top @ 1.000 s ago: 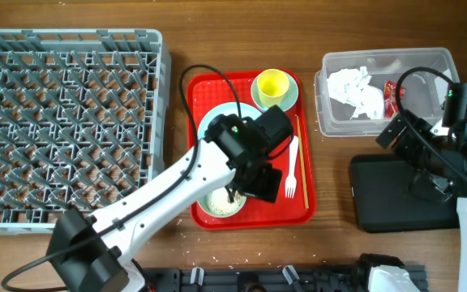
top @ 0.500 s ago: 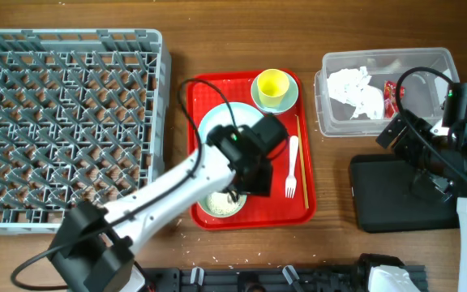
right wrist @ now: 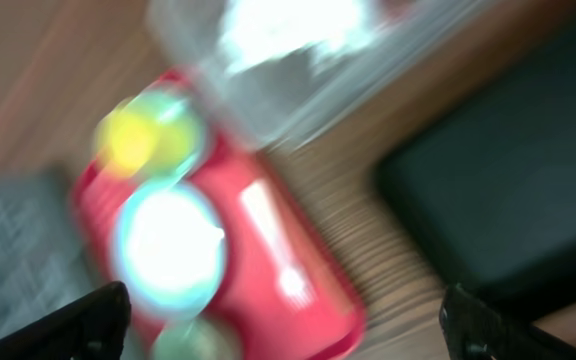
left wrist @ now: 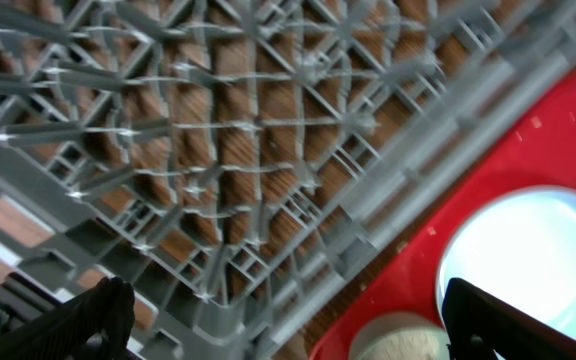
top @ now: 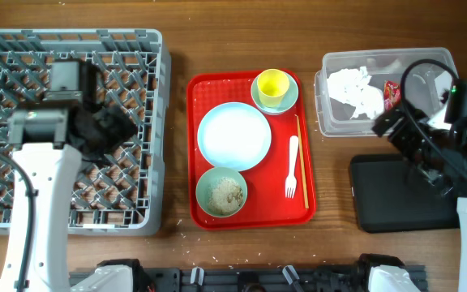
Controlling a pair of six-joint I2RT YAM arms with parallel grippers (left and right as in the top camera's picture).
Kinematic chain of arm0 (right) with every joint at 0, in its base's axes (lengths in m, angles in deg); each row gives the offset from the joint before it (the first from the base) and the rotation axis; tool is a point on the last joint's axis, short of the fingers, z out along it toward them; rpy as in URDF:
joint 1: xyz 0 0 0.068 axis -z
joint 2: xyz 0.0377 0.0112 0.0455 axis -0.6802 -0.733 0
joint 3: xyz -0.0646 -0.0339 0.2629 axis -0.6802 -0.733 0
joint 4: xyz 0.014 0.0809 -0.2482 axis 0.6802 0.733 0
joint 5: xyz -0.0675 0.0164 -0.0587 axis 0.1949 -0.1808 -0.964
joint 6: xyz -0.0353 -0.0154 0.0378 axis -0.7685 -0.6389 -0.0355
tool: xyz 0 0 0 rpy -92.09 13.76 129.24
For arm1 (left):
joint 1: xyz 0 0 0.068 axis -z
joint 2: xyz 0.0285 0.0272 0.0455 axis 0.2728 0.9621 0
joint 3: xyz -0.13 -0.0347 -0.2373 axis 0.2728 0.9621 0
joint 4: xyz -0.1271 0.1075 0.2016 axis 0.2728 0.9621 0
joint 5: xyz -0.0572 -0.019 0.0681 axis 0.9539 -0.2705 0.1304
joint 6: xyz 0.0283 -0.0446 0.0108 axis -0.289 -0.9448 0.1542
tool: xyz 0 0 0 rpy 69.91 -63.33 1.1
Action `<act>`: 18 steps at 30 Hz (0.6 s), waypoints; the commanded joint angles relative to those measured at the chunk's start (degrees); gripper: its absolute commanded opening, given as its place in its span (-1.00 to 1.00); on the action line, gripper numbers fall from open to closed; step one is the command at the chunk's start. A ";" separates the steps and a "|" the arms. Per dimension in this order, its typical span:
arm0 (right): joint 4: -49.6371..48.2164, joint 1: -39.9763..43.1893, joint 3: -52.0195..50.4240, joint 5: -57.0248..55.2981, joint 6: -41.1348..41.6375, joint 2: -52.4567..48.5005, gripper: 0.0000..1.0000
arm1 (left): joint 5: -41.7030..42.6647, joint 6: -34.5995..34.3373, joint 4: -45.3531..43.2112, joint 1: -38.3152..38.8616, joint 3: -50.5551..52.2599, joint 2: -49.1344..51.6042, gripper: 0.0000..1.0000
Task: Sort waste into correct bins and load items into the dishwasher rack
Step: 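Grasp the light-green rice bowl rim with the right gripper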
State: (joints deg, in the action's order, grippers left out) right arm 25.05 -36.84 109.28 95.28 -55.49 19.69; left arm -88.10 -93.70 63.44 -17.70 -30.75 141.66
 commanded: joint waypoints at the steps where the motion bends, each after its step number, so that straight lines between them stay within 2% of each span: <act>1: 1.33 -8.20 0.13 20.48 -12.02 -0.37 0.99 | -0.52 0.07 0.02 -3.17 -0.70 -0.70 1.00; 3: 2.47 -19.37 -0.61 14.38 -11.45 -0.37 0.99 | -0.52 0.04 0.02 -3.17 -0.70 -0.70 1.00; 5: -0.63 -29.97 -3.02 11.69 -9.22 -0.42 1.00 | -0.52 0.04 0.02 -3.17 -0.70 -0.70 1.00; 6: -4.07 -36.06 -5.16 10.38 -7.93 -0.68 0.99 | -0.52 0.07 0.02 -3.17 -0.70 -0.70 1.00; 8: -13.92 -49.11 -11.02 3.54 -0.26 -2.69 0.99 | -0.52 0.07 0.02 -3.17 -0.70 -0.70 1.00; 9: -18.93 -55.28 -13.86 -0.94 2.62 -4.98 0.89 | -0.52 0.07 0.02 -3.17 -0.70 -0.70 1.00; 12: -26.86 -65.90 -15.50 -6.14 -3.58 -13.11 0.89 | -0.52 0.07 0.02 -3.17 -0.70 -0.70 1.00; 14: -30.82 -71.93 -15.04 -12.92 -3.98 -22.14 0.94 | -0.52 0.07 0.02 -3.17 -0.70 -0.70 1.00; 17: -31.28 -73.68 -13.53 -19.78 -1.55 -32.96 0.94 | -0.52 0.07 0.02 -3.17 -0.70 -0.70 1.00; 18: -31.65 -73.68 -13.27 -21.40 -1.40 -35.23 0.85 | -0.52 0.04 0.02 -3.17 -0.70 -0.70 1.00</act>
State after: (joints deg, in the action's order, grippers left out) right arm -6.38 -110.48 94.61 83.28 -58.31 -9.73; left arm -88.10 -93.67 63.57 -20.56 -30.75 141.64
